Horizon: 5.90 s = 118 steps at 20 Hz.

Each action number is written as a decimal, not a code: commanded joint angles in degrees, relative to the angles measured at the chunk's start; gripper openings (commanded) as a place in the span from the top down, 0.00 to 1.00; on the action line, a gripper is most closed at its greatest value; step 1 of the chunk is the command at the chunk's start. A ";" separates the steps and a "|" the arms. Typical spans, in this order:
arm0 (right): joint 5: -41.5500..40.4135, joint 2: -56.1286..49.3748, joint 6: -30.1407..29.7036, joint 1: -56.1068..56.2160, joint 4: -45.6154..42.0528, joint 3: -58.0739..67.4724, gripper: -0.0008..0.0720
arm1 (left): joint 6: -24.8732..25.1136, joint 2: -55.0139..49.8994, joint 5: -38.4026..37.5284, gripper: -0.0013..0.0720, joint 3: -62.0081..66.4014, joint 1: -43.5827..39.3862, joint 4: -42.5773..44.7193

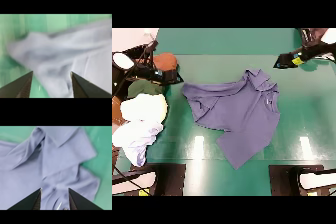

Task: Fold the shirts.

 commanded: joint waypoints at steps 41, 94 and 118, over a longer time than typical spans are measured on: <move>-7.58 22.47 -1.40 -0.90 11.72 -31.12 0.46 | 1.92 4.61 11.17 0.24 -29.00 -9.77 -16.28; -5.29 46.40 7.65 -11.78 3.72 -16.35 0.97 | -7.65 31.30 2.03 0.95 25.79 -6.91 19.74; 12.22 8.61 5.68 -12.07 -3.82 -1.51 0.97 | -13.92 5.53 -1.86 0.95 8.00 -6.91 13.07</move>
